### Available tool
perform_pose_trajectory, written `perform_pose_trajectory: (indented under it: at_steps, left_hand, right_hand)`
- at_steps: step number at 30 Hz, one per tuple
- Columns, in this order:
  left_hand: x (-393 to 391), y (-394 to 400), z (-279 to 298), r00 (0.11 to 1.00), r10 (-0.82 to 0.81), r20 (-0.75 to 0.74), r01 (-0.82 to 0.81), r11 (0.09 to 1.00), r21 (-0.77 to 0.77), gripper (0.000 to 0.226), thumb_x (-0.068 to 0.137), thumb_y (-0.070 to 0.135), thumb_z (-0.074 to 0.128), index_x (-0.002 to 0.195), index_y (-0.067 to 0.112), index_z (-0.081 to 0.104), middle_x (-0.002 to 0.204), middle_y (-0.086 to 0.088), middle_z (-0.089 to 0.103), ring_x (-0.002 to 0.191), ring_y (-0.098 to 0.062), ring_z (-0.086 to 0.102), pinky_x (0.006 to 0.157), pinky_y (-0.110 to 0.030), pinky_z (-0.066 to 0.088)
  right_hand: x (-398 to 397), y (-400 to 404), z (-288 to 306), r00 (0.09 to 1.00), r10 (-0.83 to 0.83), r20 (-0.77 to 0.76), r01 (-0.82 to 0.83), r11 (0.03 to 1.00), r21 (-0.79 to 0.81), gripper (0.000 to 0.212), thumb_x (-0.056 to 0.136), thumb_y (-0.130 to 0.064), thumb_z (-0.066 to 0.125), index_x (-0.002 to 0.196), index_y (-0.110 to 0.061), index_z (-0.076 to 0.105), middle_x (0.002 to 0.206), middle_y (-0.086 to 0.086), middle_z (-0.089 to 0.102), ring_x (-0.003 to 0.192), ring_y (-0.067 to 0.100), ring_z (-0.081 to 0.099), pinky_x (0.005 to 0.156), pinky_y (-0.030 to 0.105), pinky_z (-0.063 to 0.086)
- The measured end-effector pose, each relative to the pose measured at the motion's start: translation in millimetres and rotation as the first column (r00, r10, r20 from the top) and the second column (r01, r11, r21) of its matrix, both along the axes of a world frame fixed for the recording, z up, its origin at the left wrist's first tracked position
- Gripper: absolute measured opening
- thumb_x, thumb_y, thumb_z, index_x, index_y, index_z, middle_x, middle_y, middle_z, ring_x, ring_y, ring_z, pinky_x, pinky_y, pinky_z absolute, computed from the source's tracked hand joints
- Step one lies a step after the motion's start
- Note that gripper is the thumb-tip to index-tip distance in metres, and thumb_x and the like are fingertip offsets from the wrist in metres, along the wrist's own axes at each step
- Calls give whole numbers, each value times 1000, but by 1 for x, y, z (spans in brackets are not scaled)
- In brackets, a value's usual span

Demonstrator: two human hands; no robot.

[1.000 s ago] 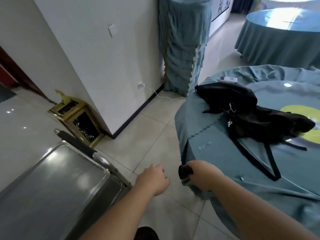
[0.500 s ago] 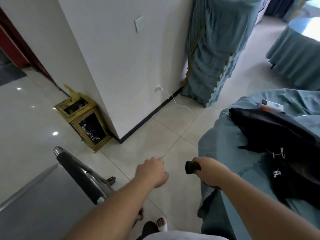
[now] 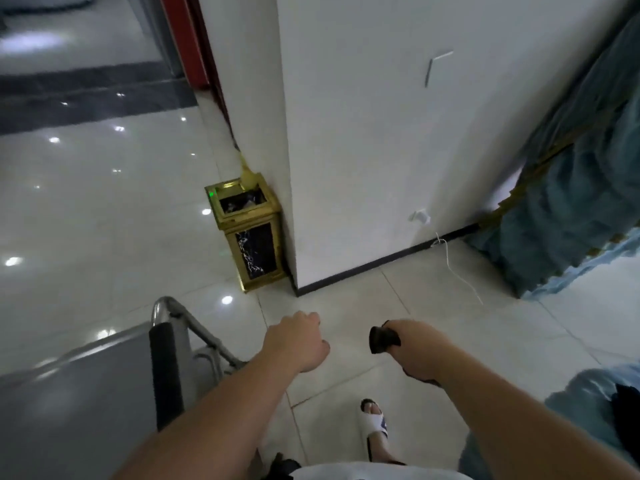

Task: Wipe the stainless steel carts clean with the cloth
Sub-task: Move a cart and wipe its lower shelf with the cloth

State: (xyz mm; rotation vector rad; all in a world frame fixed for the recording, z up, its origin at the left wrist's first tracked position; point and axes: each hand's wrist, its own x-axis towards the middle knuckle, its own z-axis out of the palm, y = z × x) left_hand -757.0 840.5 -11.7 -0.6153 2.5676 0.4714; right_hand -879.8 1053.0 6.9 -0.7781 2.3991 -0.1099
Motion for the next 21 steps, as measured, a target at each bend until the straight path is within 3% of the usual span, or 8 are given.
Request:
perform_pose_trajectory:
  at_steps: [6, 11, 13, 16, 21]
  left_hand:
    - [-45, -43, 9, 943, 331, -16, -329, 941, 71, 49, 102, 45, 50, 146, 22, 50, 140, -4, 57, 122, -27, 58, 98, -41, 50]
    - [-45, -88, 17, 819, 573, -13, -571, 818, 65, 48, 101, 44, 52, 144, 22, 52, 136, -2, 58, 115, -24, 61, 98, -43, 54]
    - [-41, -109, 16, 775, 632, -4, -631, 773, 60, 44, 101, 41, 53, 140, 21, 54, 133, -3, 58, 109, -22, 62, 94, -42, 55]
    - [-39, -146, 6, 717, 697, 13, -697, 715, 51, 48, 100, 42, 52, 143, 22, 53, 140, -3, 56, 119, -24, 59, 94, -39, 52]
    - [-45, -230, -17, 652, 758, -5, -757, 651, 63, 56, 100, 47, 51, 151, 25, 49, 147, -2, 54, 124, -24, 59, 93, -37, 49]
  right_hand:
    - [-99, -93, 9, 955, 283, 83, -272, 954, -130, 6, 99, -36, 58, 103, -38, 63, 89, -9, 67, 80, 8, 62, 70, 31, 50]
    - [-136, -172, 0, 902, 420, 103, -410, 906, -107, 9, 99, -34, 57, 106, -36, 63, 93, -7, 69, 83, 13, 65, 79, 38, 57]
    - [-142, -205, -8, 856, 507, 99, -500, 862, -87, 9, 99, -34, 58, 107, -36, 62, 95, -7, 67, 85, 14, 63, 79, 36, 54]
    - [-147, -261, -20, 801, 591, 90, -586, 806, -83, 11, 99, -33, 59, 110, -35, 62, 98, -7, 67, 86, 13, 62, 76, 31, 49]
    - [-159, -370, -26, 751, 656, 75, -654, 755, -52, 23, 98, -33, 64, 120, -36, 64, 103, -7, 66, 92, 15, 61, 86, 33, 52]
